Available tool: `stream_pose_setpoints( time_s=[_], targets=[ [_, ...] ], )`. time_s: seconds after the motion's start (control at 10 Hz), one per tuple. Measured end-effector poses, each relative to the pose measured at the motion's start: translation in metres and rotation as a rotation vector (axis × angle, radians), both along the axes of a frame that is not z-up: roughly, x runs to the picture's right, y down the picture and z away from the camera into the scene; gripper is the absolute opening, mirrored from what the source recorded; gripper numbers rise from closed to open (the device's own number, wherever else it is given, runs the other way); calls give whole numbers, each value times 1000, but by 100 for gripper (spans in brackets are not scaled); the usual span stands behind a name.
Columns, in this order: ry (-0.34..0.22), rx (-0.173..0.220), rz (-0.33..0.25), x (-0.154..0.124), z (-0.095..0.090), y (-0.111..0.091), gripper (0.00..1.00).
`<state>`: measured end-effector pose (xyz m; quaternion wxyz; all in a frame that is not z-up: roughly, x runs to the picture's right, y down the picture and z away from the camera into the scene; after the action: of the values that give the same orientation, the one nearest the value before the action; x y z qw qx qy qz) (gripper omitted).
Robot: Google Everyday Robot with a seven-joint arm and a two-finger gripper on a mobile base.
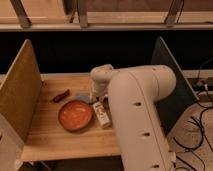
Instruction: Stand the bottle upright
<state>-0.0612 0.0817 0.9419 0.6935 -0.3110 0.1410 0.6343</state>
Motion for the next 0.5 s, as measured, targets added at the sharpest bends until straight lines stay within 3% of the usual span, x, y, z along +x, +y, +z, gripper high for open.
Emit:
stream_pose_setpoints(
  time_s=[0.2, 0.4, 0.5],
  targets=[
    [-11, 6, -3, -2, -1, 1, 4],
    [-14, 30, -4, 0, -5, -4, 0],
    [-12, 59, -5, 4, -8, -9, 0]
  ],
)
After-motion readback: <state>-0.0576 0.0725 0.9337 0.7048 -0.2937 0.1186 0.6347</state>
